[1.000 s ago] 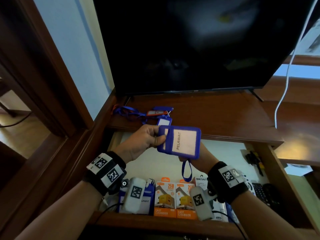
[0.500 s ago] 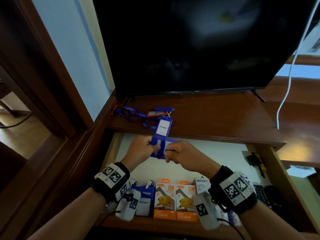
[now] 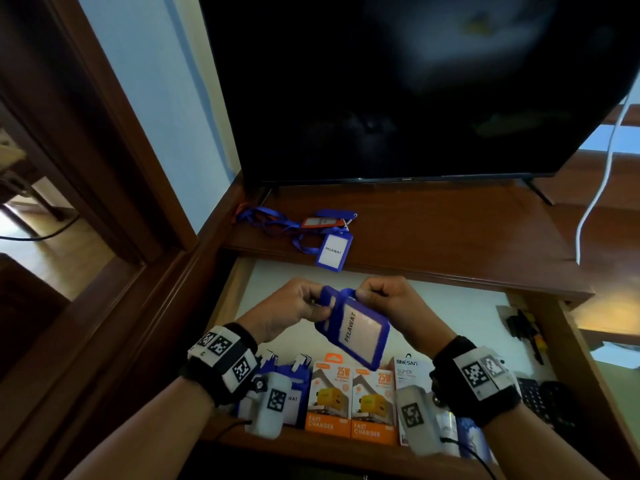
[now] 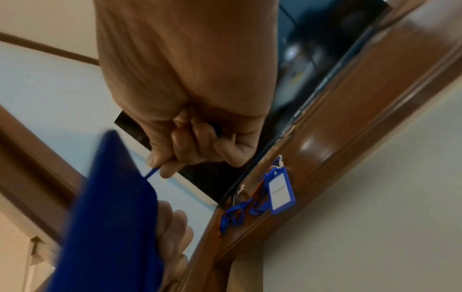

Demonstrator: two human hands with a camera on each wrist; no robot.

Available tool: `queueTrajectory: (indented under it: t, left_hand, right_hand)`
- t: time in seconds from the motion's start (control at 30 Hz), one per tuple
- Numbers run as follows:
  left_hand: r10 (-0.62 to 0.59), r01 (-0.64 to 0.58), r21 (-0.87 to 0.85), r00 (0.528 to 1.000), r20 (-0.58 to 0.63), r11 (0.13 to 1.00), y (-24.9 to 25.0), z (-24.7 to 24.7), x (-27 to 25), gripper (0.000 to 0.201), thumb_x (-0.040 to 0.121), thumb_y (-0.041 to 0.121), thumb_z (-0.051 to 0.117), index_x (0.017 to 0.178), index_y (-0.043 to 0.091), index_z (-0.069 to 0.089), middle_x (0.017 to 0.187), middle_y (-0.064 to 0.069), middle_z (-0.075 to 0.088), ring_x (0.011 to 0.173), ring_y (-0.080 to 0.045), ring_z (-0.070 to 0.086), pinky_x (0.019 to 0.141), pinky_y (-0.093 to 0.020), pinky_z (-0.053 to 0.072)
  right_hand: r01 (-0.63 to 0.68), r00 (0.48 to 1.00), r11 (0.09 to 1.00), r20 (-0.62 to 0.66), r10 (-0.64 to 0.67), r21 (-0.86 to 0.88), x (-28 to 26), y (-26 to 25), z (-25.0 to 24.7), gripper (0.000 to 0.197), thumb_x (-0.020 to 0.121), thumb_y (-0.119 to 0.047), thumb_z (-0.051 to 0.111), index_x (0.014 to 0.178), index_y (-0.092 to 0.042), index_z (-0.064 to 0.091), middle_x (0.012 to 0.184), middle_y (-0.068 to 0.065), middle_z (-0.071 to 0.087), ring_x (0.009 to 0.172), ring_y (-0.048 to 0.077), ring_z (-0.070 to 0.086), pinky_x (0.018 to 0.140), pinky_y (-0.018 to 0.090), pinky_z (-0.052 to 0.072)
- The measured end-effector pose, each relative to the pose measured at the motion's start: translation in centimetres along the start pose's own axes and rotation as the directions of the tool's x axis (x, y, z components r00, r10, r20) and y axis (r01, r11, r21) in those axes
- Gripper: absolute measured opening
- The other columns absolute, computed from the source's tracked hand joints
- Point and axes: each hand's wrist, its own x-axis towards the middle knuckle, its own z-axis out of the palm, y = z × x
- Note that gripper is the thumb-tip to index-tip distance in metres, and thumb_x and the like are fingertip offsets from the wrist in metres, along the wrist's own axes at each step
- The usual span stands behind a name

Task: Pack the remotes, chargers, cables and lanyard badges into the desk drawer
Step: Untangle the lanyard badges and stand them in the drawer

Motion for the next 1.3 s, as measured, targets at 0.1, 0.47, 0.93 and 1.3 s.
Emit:
queueTrajectory:
  t: [0.1,0.47,0.93,1.3]
  left_hand:
    - [0.033,-0.051,-0.219,0.996,-0.084,0.974,-0.1,1.1,0.7,0.026,0.076,0.007,0.059,0.092,0.018,0.076,0.092,-0.002,0.074,0.089,-0.016,0.067,0.076,-0.027,0.053]
    - [-0.035,-0.111,-0.375,0.931,-0.363,0.92,-2.4,5.8,0.9,0.029,0.087,0.015,0.049,0.111,0.007,0.062,0.096,-0.004,0.073,0.092,-0.019,0.068,0.075,-0.028,0.056]
    - [-0.299,0.325,-0.024,0.836,-0.459,0.946,-5.1,-4.7,0.2,0.01,0.088,0.001,0.06,0.084,0.006,0.068,0.074,0.003,0.071,0.077,-0.012,0.063,0.071,-0.022,0.049]
    - [-0.611,0.321,0.861,0.792,-0.016,0.394,-8.9,-11.7,2.3,0.019,0.082,0.025,0.065,0.077,0.007,0.066,0.079,-0.007,0.066,0.071,-0.021,0.06,0.064,-0.033,0.045]
  right_hand:
    - [0.01,0.999,0.993,-0.046,-0.004,0.117,-0.3,0.6,0.0,0.028,0.096,-0.009,0.05,0.072,-0.013,0.064,0.066,0.006,0.065,0.062,0.023,0.062,0.059,0.028,0.042]
    - [-0.086,0.994,0.967,0.085,0.067,0.239,-0.1,4.2,0.1,0.027,0.098,0.0,0.043,0.077,-0.009,0.056,0.052,0.003,0.048,0.041,0.01,0.04,0.048,0.026,0.035]
    - [-0.251,0.961,0.967,0.108,0.254,-0.038,8.1,4.9,0.1,0.023,0.094,-0.015,0.055,0.074,-0.006,0.062,0.056,0.006,0.047,0.049,0.015,0.037,0.048,0.026,0.032]
    - [-0.147,0.96,0.831,-0.281,-0.012,-0.537,25.5,4.4,-1.6,0.011,0.085,-0.013,0.061,0.093,-0.009,0.068,0.104,0.013,0.064,0.101,0.031,0.058,0.086,0.037,0.044]
